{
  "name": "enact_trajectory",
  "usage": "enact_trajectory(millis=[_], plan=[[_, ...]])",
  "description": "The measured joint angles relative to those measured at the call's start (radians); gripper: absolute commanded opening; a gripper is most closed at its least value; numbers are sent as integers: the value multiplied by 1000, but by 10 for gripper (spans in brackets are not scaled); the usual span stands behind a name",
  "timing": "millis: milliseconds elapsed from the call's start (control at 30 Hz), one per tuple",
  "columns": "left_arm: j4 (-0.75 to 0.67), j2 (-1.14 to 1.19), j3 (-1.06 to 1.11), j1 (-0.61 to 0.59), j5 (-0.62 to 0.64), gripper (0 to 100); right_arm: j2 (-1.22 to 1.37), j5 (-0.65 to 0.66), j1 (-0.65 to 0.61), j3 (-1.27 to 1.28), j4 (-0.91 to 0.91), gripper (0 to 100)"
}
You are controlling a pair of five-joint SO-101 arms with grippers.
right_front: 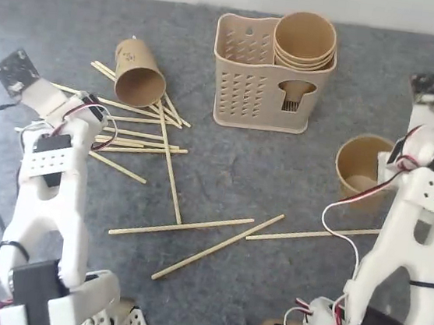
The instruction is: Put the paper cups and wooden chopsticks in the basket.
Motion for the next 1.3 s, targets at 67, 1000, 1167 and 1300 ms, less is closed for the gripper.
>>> enact_trajectory(millis=[67,1000,1167,1300], plan=[[0,0,0,0,0,109,0,-26,-18,-107,75,8],[0,0,0,0,0,109,150,-463,-308,-710,-204,8],[0,0,0,0,0,109,281,-470,-328,-709,-296,8],[0,0,0,0,0,109,353,-470,-348,-709,-364,8]])
